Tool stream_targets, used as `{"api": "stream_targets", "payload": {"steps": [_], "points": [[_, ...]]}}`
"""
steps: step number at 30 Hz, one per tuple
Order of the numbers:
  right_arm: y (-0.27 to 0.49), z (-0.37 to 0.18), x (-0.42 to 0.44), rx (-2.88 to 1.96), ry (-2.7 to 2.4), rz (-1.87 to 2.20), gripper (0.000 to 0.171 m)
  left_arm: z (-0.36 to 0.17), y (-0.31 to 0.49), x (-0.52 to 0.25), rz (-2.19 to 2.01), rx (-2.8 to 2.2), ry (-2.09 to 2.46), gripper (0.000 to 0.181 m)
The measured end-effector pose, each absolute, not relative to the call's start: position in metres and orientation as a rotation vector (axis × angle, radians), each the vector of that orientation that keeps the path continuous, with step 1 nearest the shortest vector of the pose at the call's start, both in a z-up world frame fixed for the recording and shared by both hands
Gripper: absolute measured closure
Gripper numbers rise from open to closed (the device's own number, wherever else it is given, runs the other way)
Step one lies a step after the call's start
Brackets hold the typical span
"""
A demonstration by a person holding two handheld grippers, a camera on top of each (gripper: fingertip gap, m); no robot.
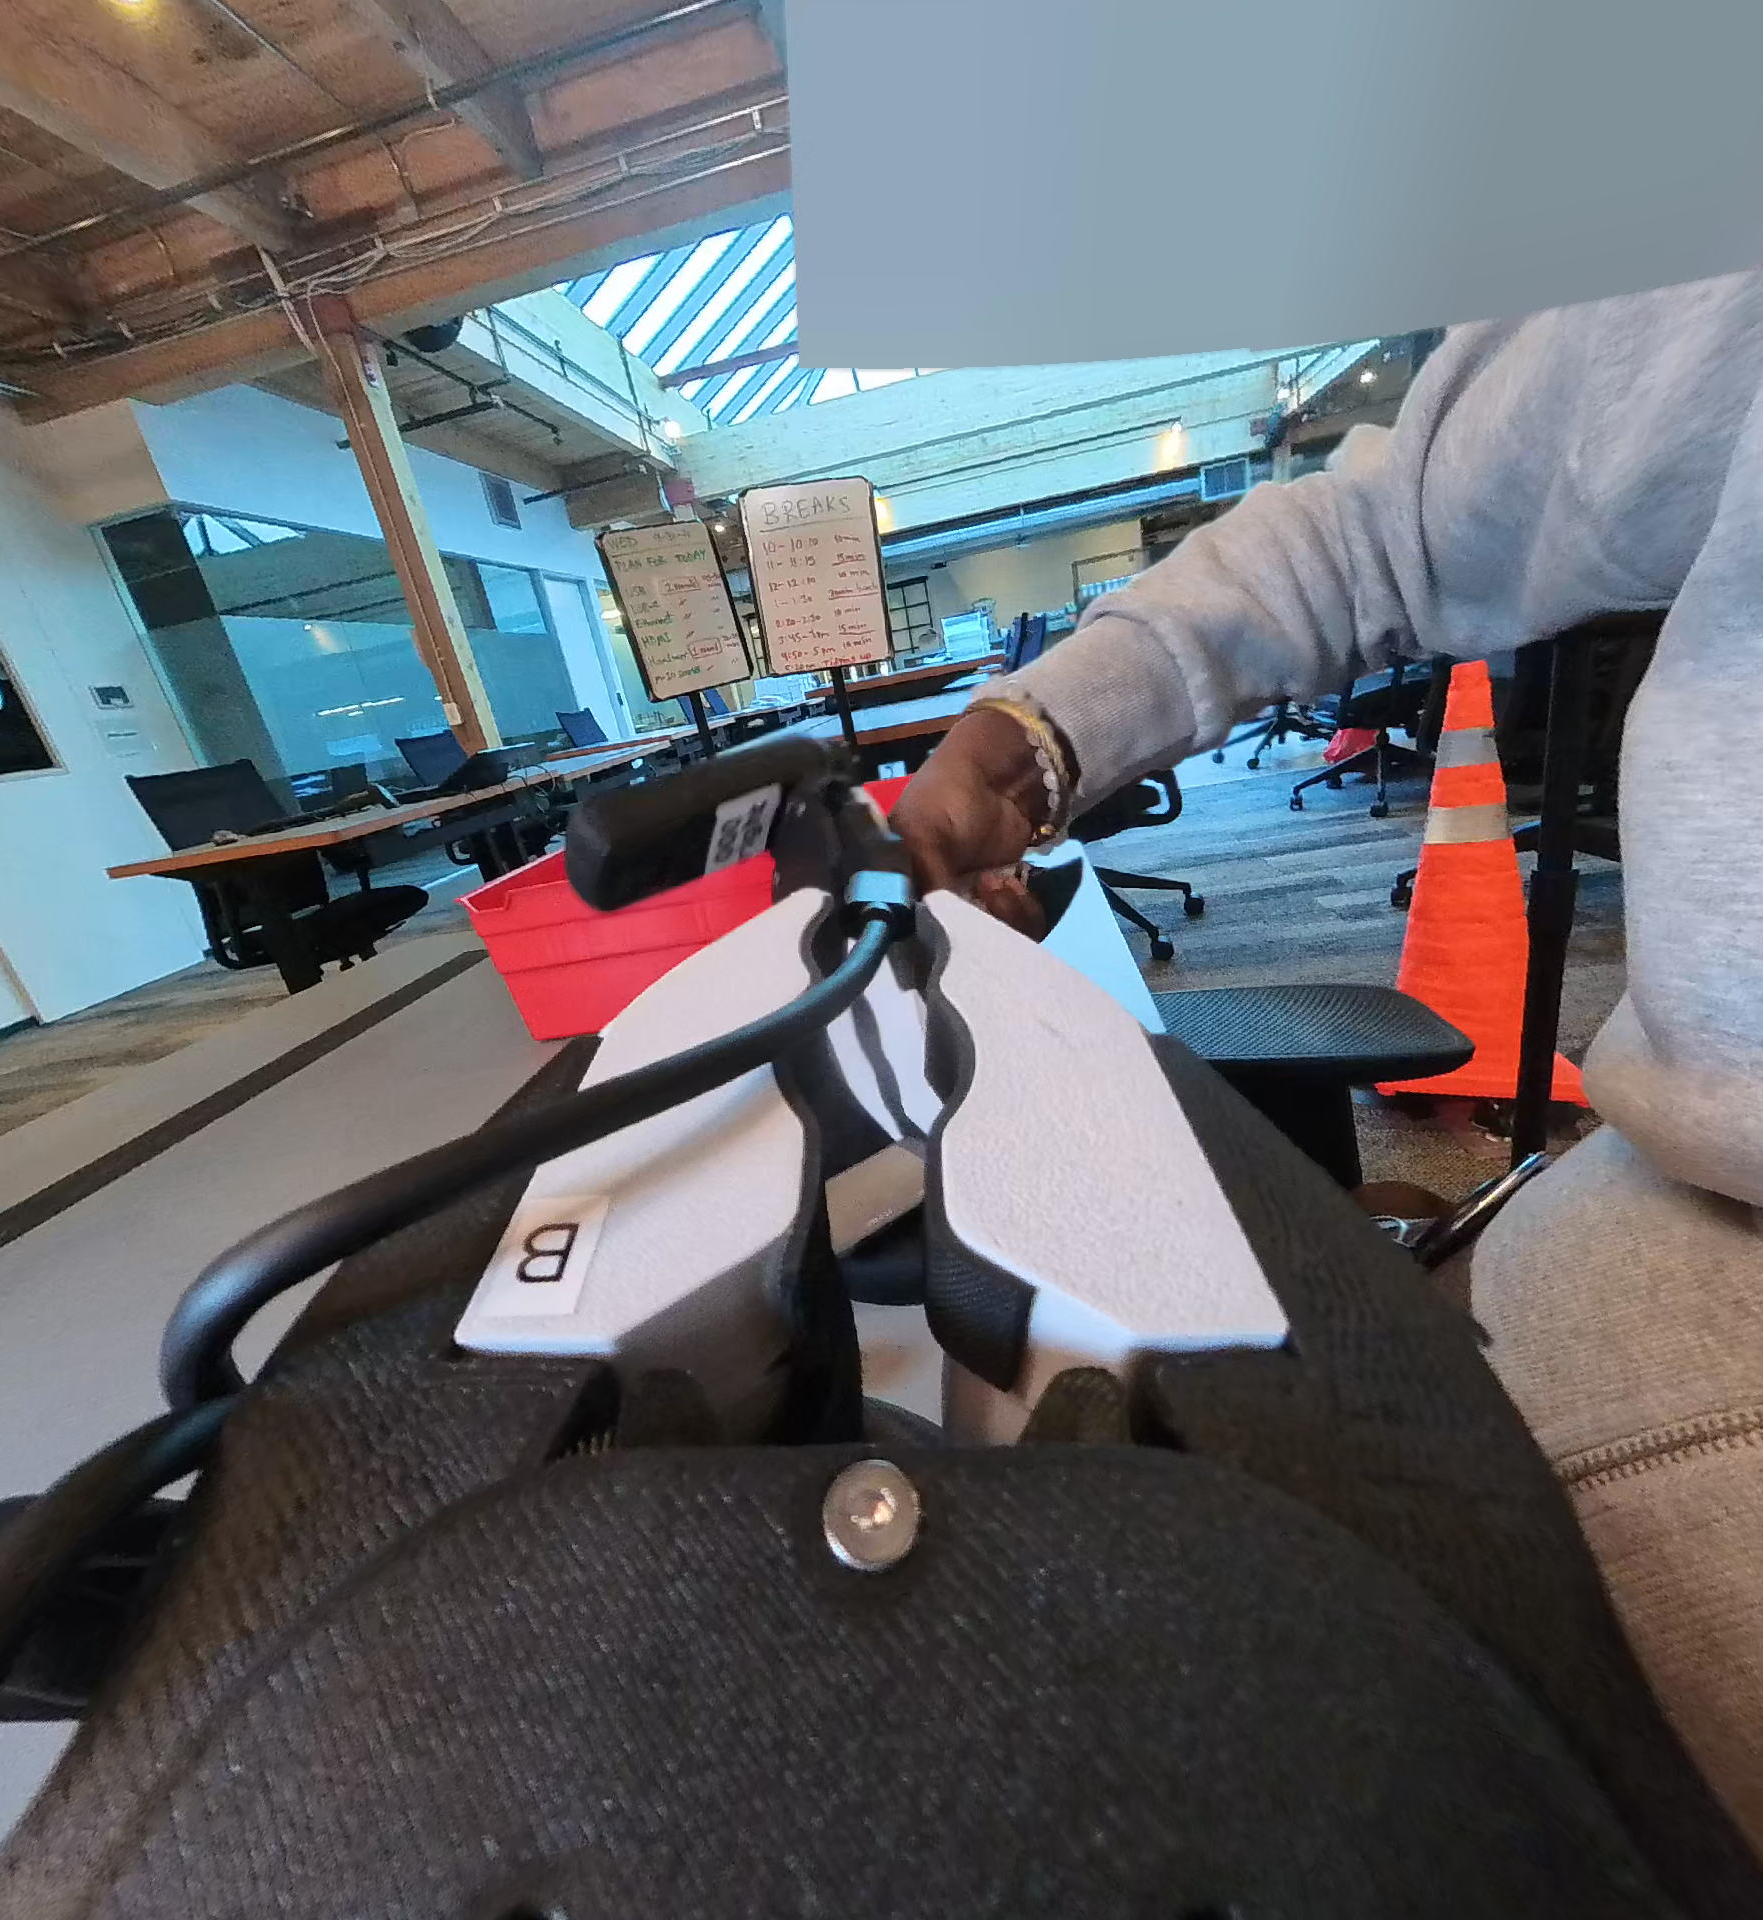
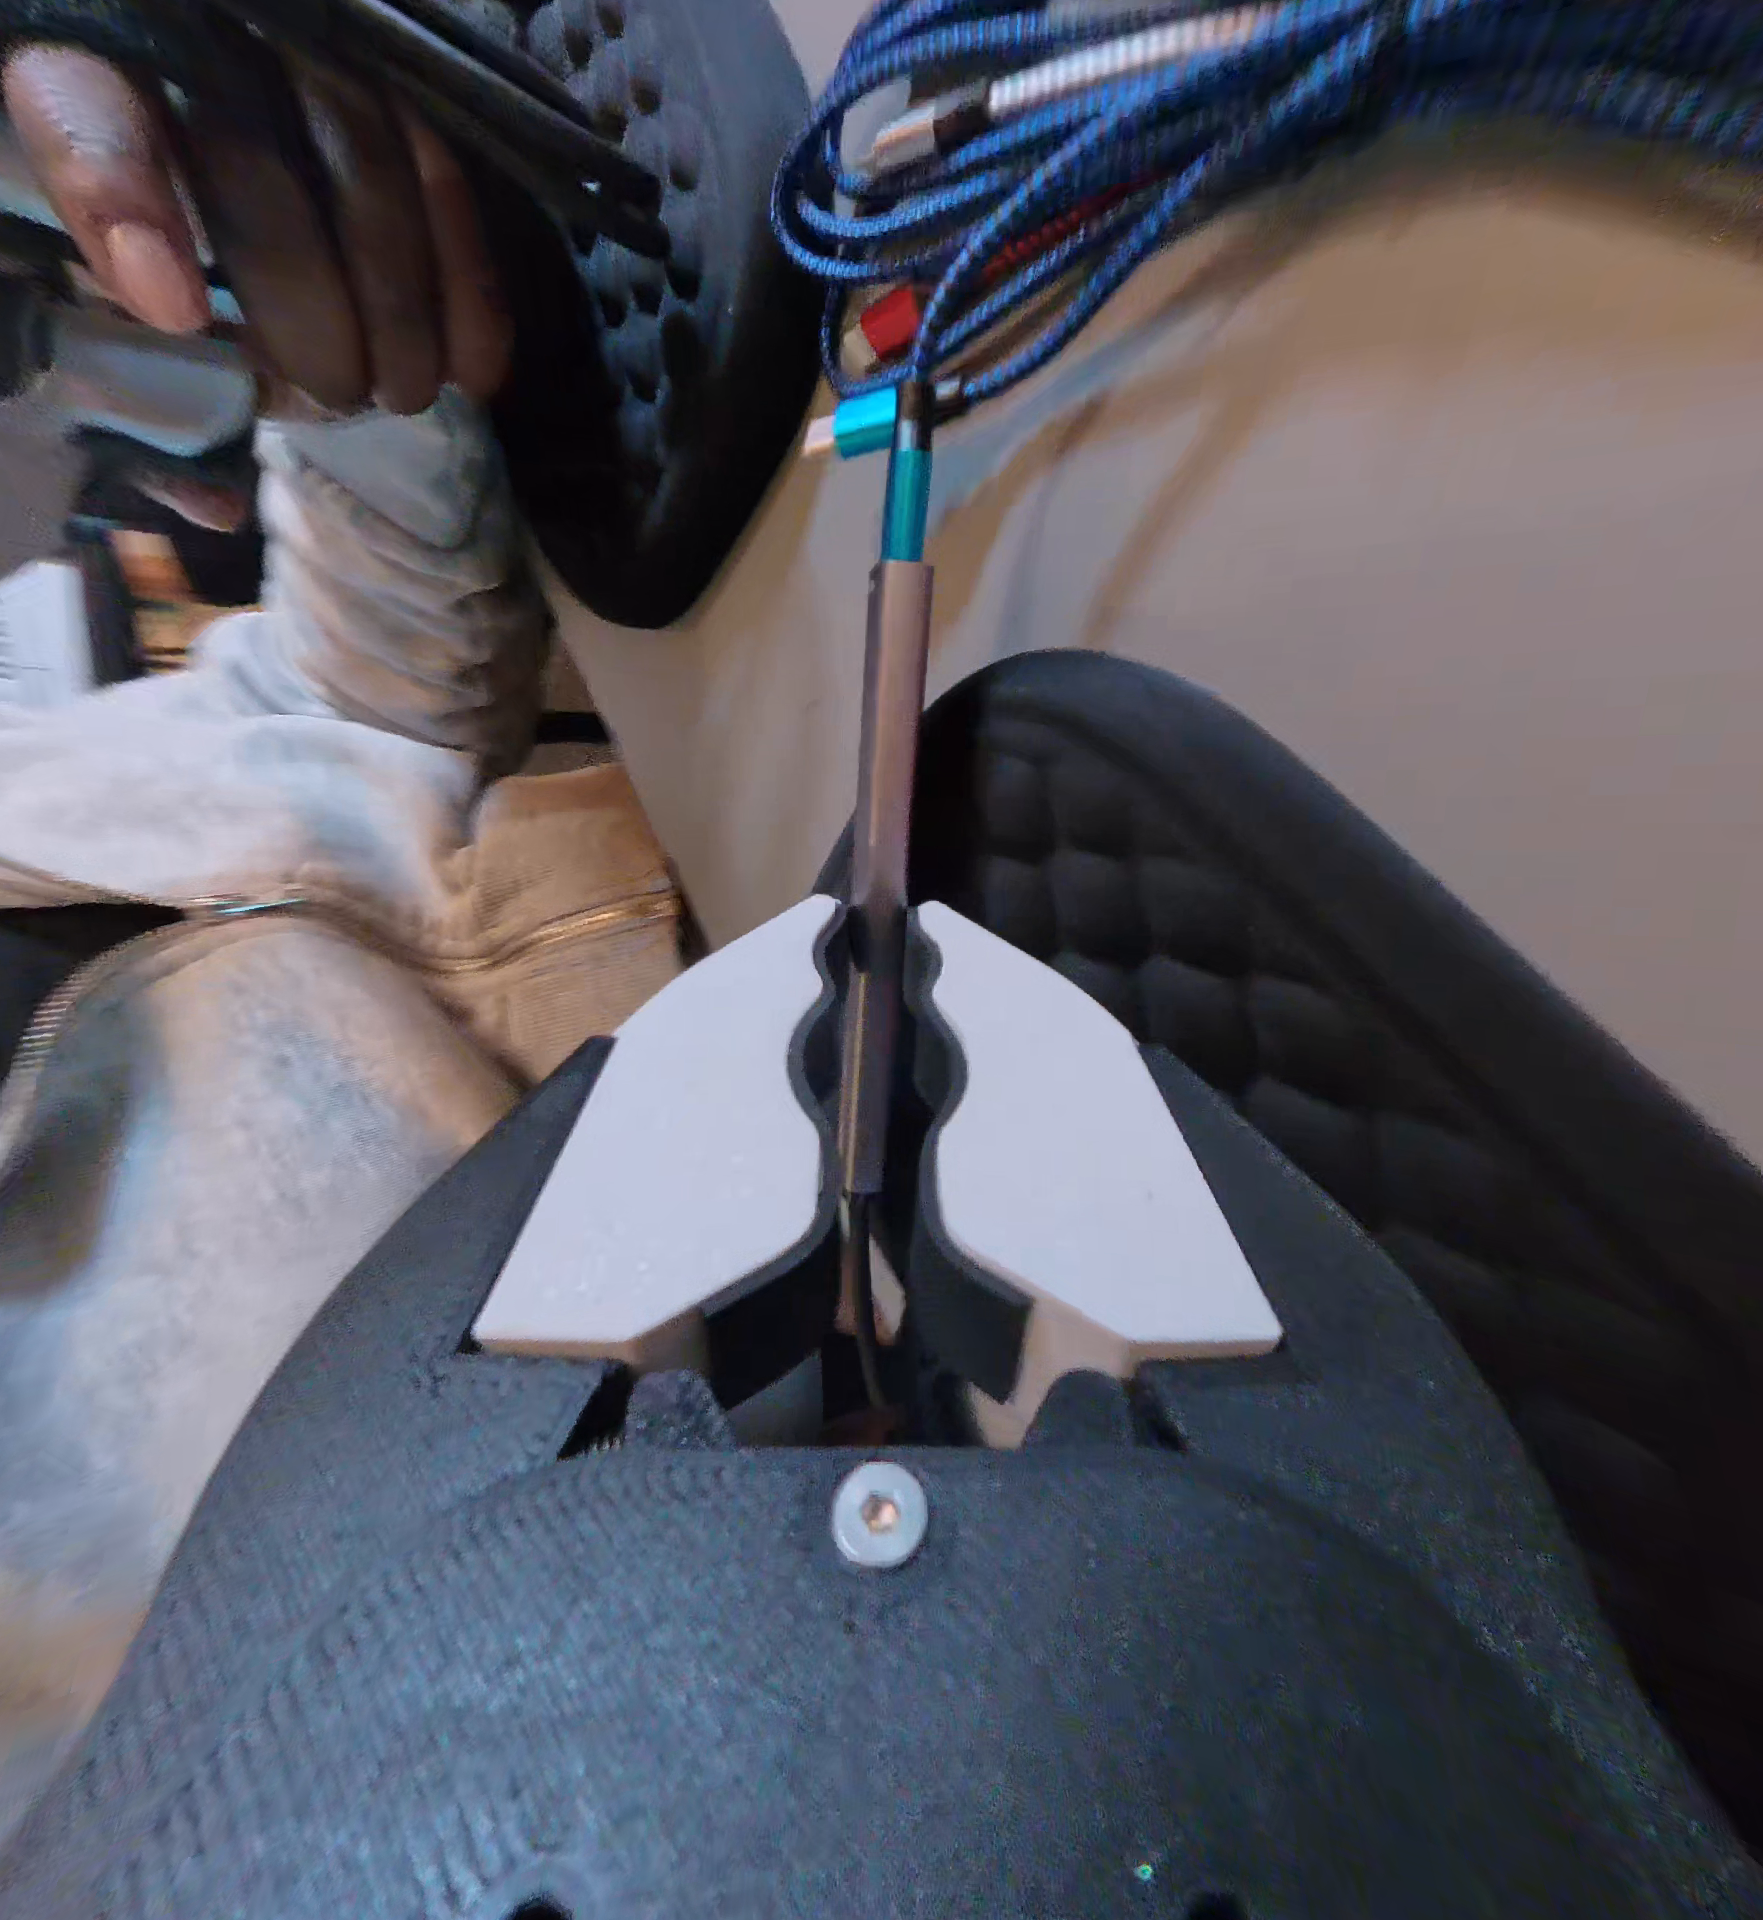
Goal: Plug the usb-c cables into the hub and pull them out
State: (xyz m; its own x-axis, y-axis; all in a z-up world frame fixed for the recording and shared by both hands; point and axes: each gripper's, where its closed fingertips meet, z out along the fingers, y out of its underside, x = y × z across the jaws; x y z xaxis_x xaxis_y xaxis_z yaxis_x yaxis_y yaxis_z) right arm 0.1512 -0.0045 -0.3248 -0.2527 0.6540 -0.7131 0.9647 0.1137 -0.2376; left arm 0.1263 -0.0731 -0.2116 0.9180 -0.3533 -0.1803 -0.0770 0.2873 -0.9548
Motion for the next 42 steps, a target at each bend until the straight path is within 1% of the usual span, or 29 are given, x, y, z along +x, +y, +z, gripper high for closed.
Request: {"api": "stream_targets", "payload": {"steps": [2,4,6,8,16,19,22,24,27,30,33,35,38,42], "points": [[0.008,-0.32,0.141,1.608,2.305,-0.914,0.163,-0.211,-0.074,0.123,-0.171,-1.27,0.385,0.167],[0.026,-0.312,0.133,1.618,2.725,-0.715,0.162,-0.209,-0.075,0.121,-0.167,-1.258,0.374,0.167],[0.029,-0.315,0.138,1.58,2.927,-0.523,0.162,-0.207,-0.075,0.121,-0.177,-1.25,0.371,0.167],[0.023,-0.33,0.146,1.556,2.944,-0.445,0.163,-0.207,-0.075,0.122,-0.179,-1.248,0.376,0.168],[0.02,-0.336,0.143,1.57,3.036,-0.441,0.162,-0.207,-0.075,0.123,-0.186,-1.243,0.385,0.168],[0.02,-0.337,0.143,1.611,2.973,-0.534,0.162,-0.208,-0.075,0.123,-0.183,-1.246,0.383,0.168],[0.017,-0.332,0.14,1.704,2.799,-0.748,0.162,-0.207,-0.076,0.121,-0.177,-1.246,0.375,0.168],[0.006,-0.316,0.129,1.798,2.479,-1.092,0.162,-0.204,-0.078,0.118,-0.177,-1.241,0.363,0.167],[0.006,-0.28,0.097,1.869,2.0,-1.599,0.162,-0.188,-0.088,0.111,-0.145,-1.237,0.353,0.167],[0.01,-0.251,0.071,1.806,1.503,-1.936,0.163,-0.167,-0.105,0.104,-0.053,-1.227,0.365,0.167],[0.016,-0.241,0.055,1.74,1.217,-2.099,0.163,-0.147,-0.126,0.087,0.047,-1.191,0.334,0.167],[0.014,-0.238,0.052,1.66,1.042,-2.132,0.163,-0.145,-0.134,0.076,0.074,-1.192,0.298,0.167],[0.005,-0.241,0.052,1.573,0.914,-2.133,0.163,-0.17,-0.119,0.073,0.075,-1.301,0.282,0.167],[-0.008,-0.241,0.06,1.446,0.826,-2.132,0.163,-0.213,-0.079,0.081,0.001,-1.413,0.27,0.167]]}}
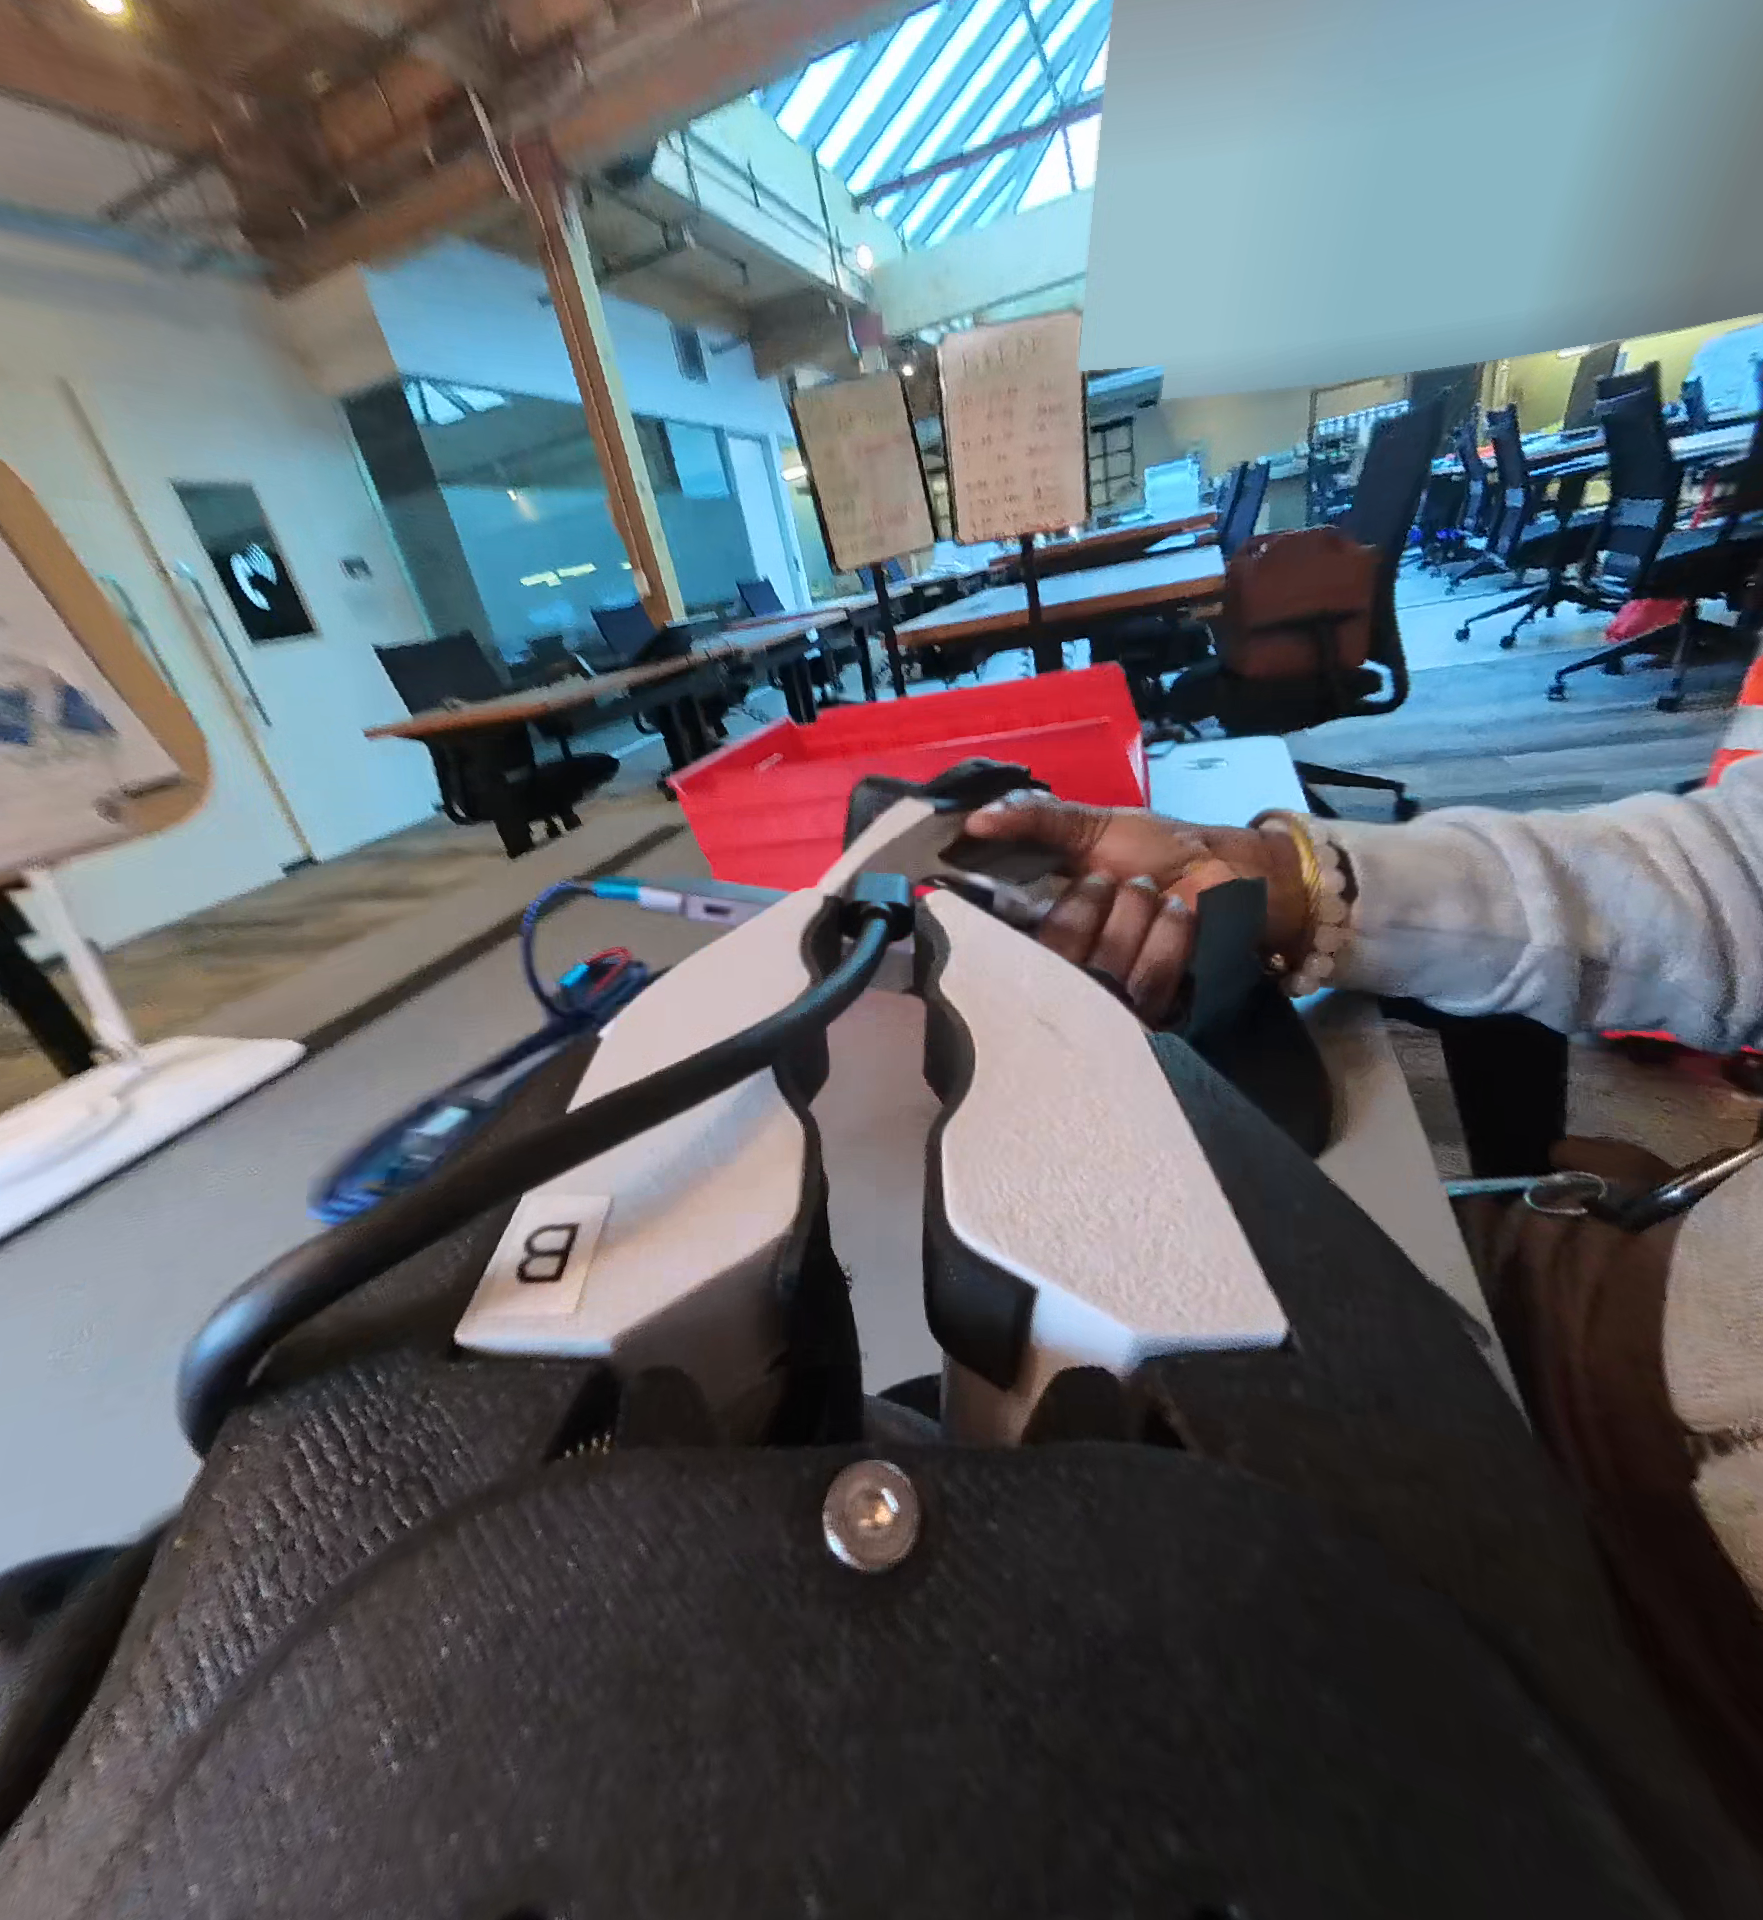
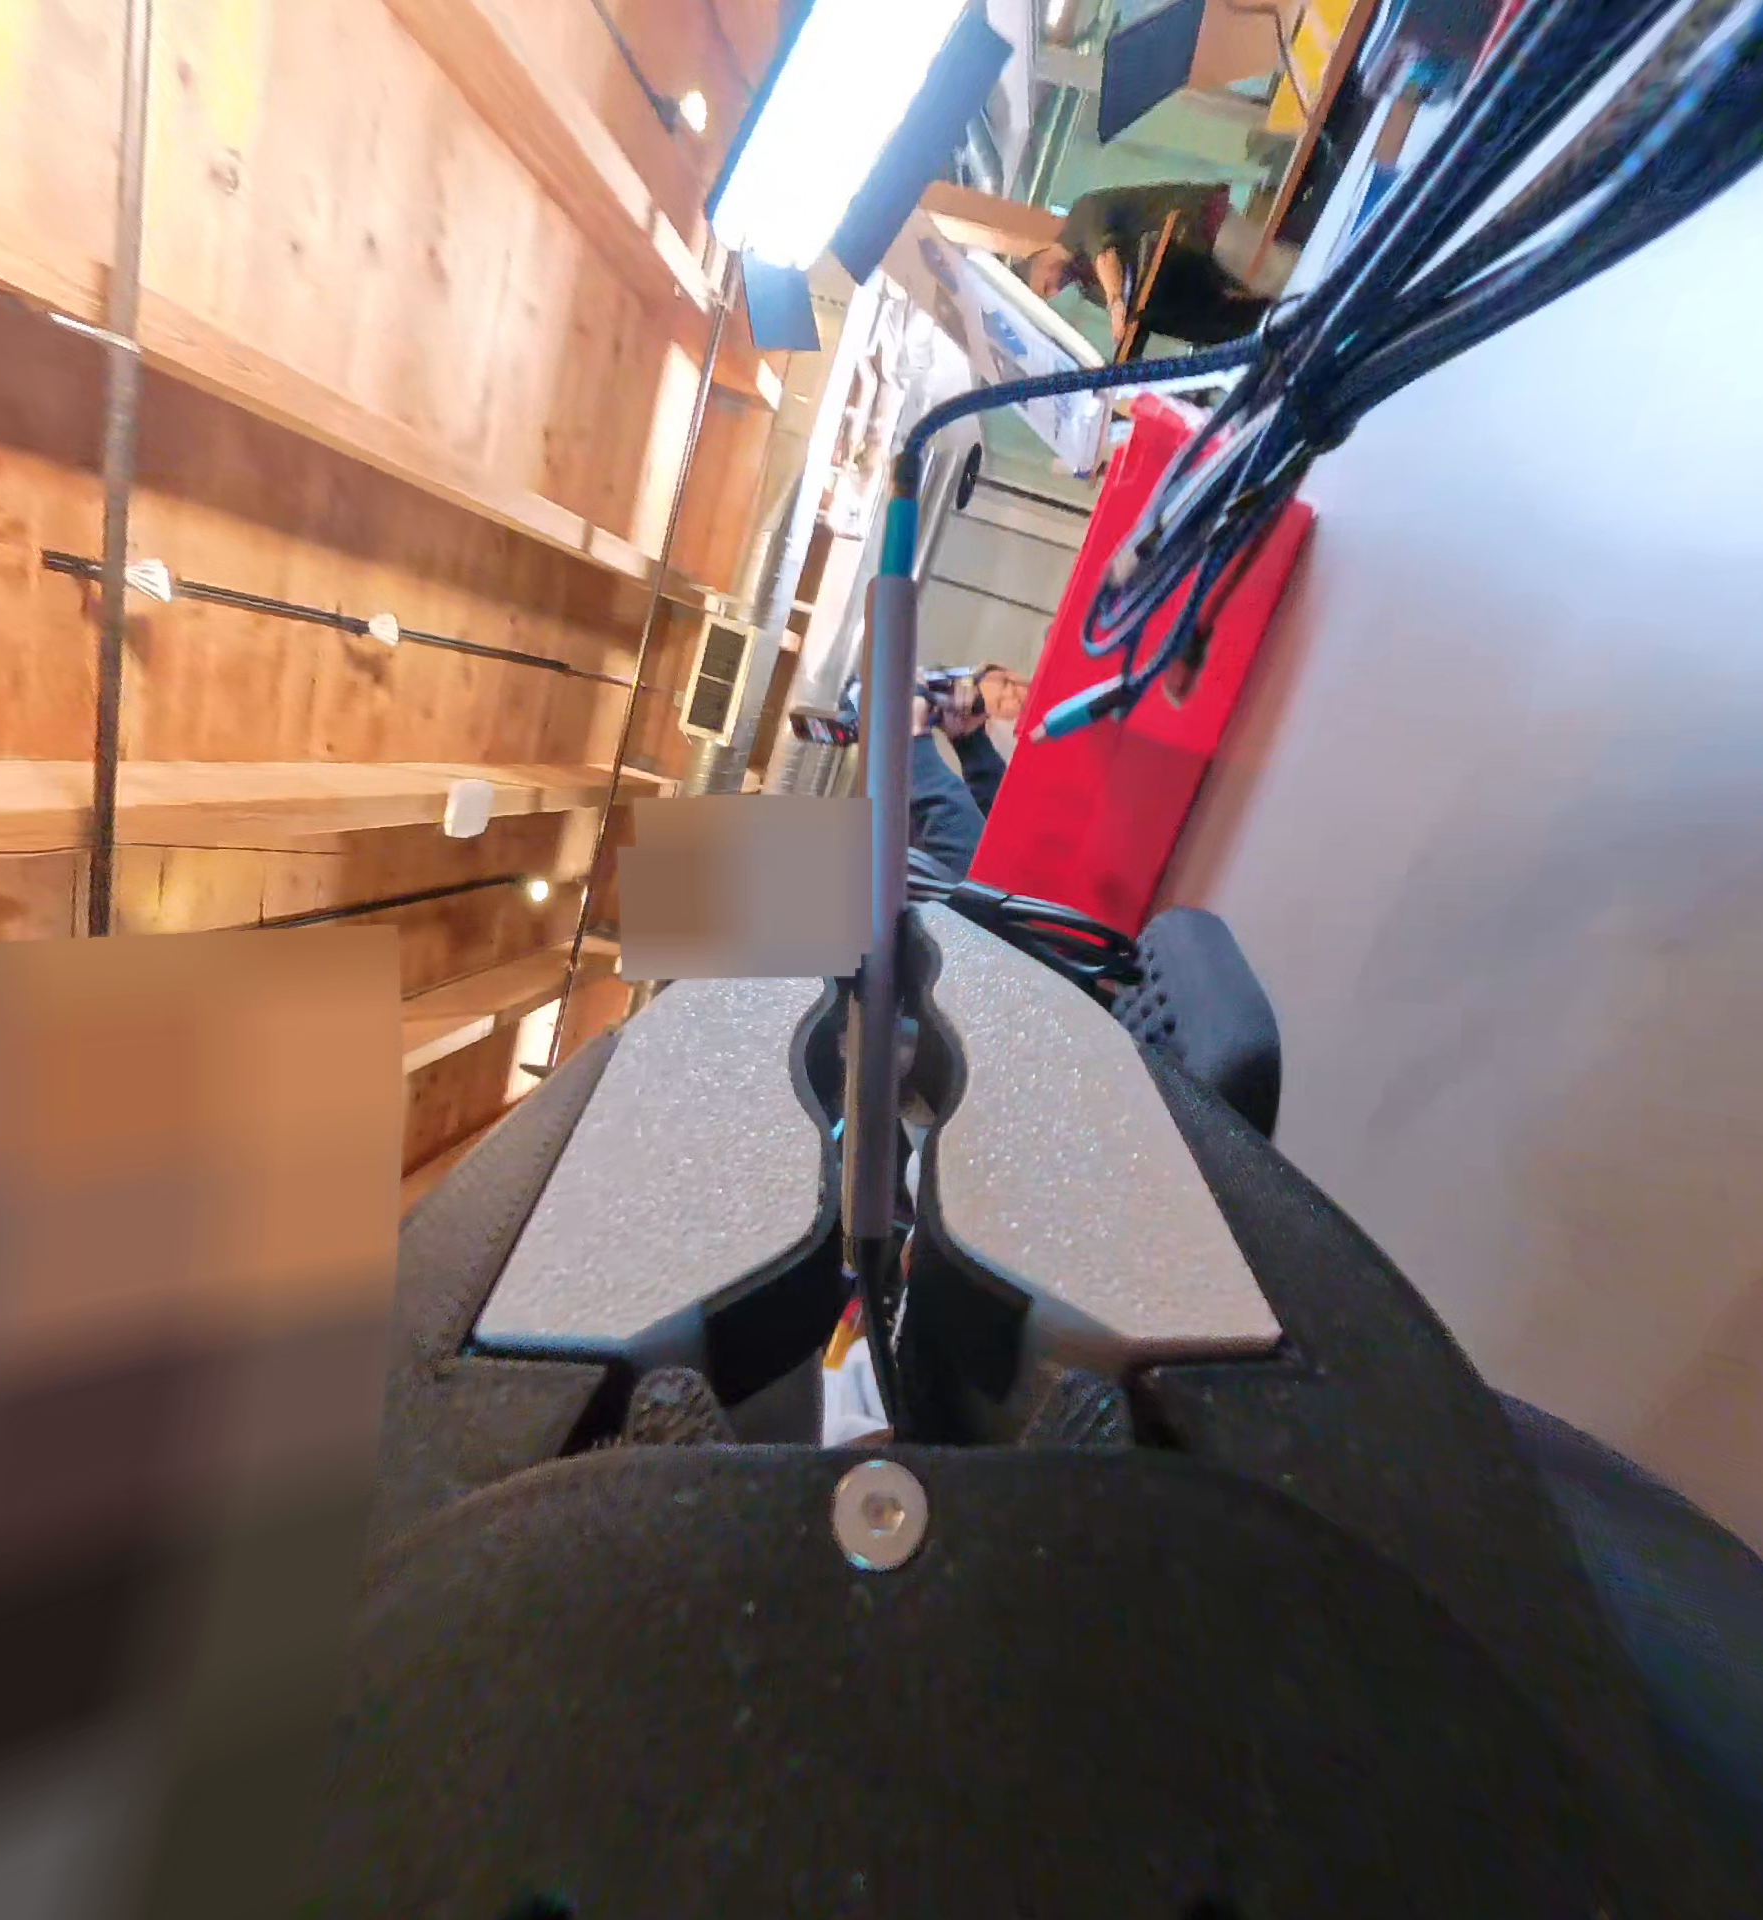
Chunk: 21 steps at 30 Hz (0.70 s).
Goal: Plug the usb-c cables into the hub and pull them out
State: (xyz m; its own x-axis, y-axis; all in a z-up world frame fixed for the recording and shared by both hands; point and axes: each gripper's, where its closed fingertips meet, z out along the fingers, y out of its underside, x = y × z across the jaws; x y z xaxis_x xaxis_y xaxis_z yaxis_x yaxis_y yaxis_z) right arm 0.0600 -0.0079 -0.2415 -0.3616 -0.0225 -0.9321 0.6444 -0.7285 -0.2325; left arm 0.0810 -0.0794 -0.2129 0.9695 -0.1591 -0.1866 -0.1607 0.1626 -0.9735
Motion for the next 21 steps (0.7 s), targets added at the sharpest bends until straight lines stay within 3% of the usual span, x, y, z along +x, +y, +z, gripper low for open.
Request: {"api": "stream_targets", "payload": {"steps": [21], "points": [[-0.048,-0.242,0.081,1.301,0.907,-2.042,0.162,-0.241,-0.054,0.096,0.126,-1.491,0.38,0.167]]}}
